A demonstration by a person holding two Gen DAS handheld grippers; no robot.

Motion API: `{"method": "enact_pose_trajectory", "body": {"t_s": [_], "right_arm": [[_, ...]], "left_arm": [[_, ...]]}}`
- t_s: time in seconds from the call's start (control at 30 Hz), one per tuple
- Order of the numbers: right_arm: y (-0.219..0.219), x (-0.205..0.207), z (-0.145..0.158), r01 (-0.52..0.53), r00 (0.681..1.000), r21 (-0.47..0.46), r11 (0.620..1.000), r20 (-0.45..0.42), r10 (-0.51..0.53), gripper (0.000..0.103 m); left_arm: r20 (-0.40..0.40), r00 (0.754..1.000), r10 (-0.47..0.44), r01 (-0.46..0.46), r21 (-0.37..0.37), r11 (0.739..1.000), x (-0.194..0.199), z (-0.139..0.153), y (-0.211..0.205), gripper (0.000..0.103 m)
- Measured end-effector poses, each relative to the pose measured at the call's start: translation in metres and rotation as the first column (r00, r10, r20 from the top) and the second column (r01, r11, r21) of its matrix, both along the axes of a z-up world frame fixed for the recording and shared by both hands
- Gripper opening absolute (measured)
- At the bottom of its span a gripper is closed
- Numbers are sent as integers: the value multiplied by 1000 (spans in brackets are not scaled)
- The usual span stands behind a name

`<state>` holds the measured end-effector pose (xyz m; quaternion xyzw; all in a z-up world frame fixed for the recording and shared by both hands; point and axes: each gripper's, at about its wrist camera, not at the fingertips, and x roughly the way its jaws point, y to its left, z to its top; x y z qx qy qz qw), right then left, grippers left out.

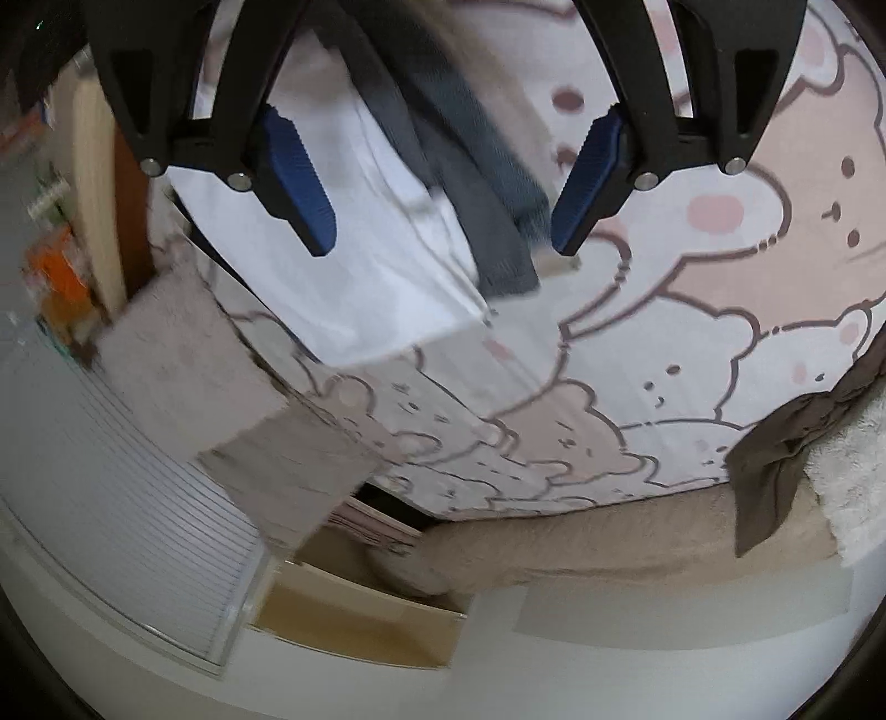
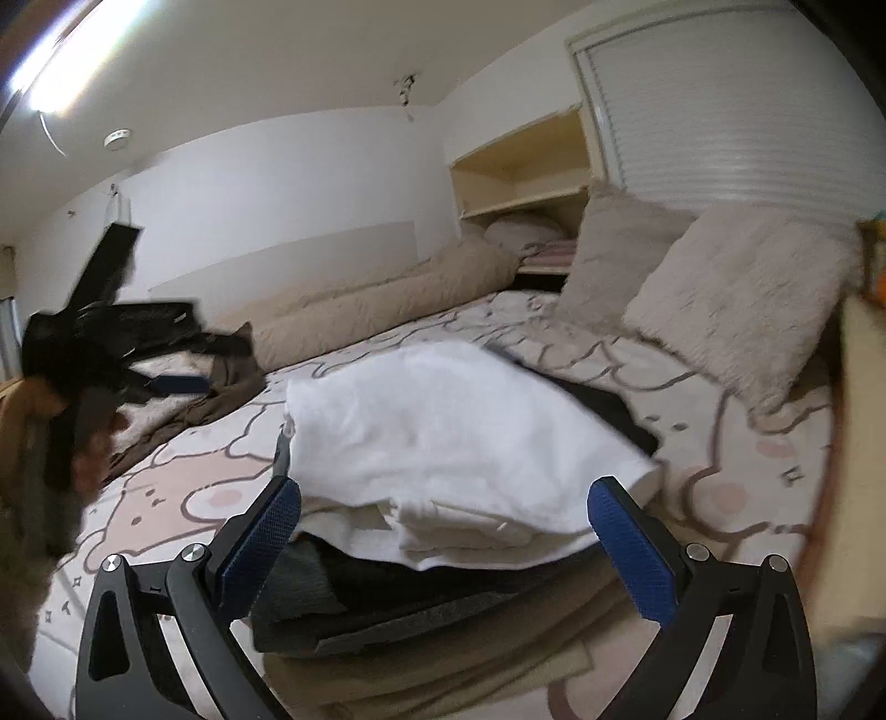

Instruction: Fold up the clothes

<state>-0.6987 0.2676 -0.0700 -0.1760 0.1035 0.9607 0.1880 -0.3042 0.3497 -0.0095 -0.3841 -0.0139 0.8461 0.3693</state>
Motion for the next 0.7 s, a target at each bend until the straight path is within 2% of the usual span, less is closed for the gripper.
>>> {"method": "enact_pose_trajectory", "body": {"t_s": [0.07,0.13,0.2,0.33,0.43,0.5,0.57,0.63,0.7], "right_arm": [[-22,-12,9,26,999,17,1000,32,-27,103],[-36,3,21,46,997,26,999,54,-48,103],[-52,-16,32,58,996,21,998,68,-59,103],[-81,-16,50,67,994,-13,998,92,-65,103],[-105,-25,70,61,993,-42,997,101,-57,103],[-110,-19,73,61,993,-34,998,100,-57,103],[-118,-5,70,59,992,-13,998,110,-57,103],[-117,27,41,61,988,-3,998,143,-60,103],[-131,21,49,53,985,-2,999,164,-52,103]], "left_arm": [[-52,998,-20,19,-21,1000,24,10,-13,82],[-124,991,-42,37,-42,998,52,21,-28,92],[-166,983,-76,69,-47,997,78,28,-45,102],[-206,975,-83,74,-54,996,118,36,-80,102],[-256,966,-42,25,-67,997,146,39,-106,103],[-272,962,-20,4,-59,998,162,39,-120,103],[-276,961,-7,-10,-59,998,172,39,-130,103],[-300,953,28,-48,-61,997,184,39,-141,103],[-326,944,52,-75,-59,995,196,41,-151,103]]}}
